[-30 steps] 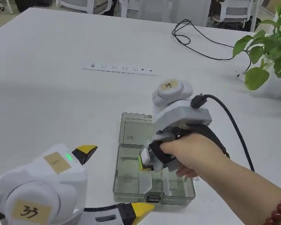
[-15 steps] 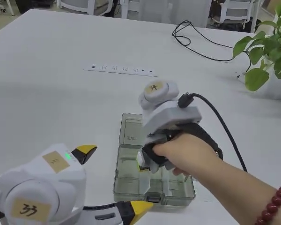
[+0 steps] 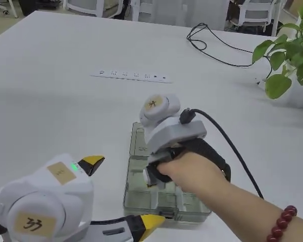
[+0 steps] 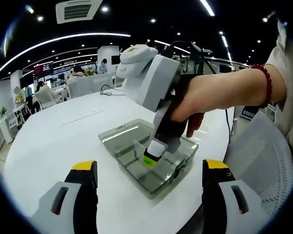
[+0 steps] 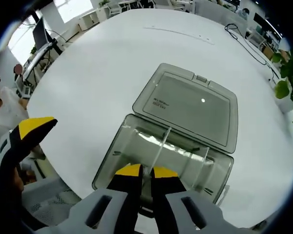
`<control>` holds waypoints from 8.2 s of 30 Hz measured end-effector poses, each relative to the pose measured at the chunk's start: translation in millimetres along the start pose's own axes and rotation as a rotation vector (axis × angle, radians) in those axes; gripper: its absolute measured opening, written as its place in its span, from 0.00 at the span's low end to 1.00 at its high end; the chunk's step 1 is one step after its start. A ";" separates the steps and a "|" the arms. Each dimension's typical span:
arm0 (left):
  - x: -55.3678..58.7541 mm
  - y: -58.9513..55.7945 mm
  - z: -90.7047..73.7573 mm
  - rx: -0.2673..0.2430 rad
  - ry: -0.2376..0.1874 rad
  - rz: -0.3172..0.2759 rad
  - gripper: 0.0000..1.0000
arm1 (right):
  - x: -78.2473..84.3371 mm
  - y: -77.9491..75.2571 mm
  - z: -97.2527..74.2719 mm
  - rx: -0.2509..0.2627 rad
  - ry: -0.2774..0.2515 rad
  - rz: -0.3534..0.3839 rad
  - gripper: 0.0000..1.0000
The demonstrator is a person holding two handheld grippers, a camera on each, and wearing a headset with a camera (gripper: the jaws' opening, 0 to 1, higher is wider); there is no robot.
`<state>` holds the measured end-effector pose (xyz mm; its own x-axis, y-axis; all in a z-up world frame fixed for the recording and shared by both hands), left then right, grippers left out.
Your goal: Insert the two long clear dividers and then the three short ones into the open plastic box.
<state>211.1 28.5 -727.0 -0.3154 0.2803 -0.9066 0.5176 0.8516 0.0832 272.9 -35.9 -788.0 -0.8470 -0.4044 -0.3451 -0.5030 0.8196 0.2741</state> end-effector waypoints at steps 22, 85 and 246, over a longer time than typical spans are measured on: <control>0.2 3.1 0.0 -0.015 0.002 -0.011 0.90 | 1.8 -1.0 5.5 -0.070 -0.033 -0.079 0.14; -1.4 20.1 -15.5 -0.099 0.013 -0.039 0.94 | 44.4 -58.6 -80.9 -0.279 -0.018 -0.654 0.53; -23.9 -10.8 -7.7 0.068 -0.076 -0.397 0.07 | 11.3 26.9 -93.9 -0.244 -0.399 -1.249 0.32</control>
<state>206.9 16.0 -703.0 -0.4428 -0.0998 -0.8910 0.4198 0.8551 -0.3044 233.6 -56.5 -700.3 0.2890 -0.6459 -0.7066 -0.9527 -0.1213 -0.2787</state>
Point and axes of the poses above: the centre of the closed fingertips' face, and the gripper's own axes: z roughly forward along the fingers, y roughly to its left, x roughly out of its underside, the point moved 4 cm from there along -z, roughly backward along the fingers, and after that the axes turned 12 degrees about -x, right-handed, at the moved point
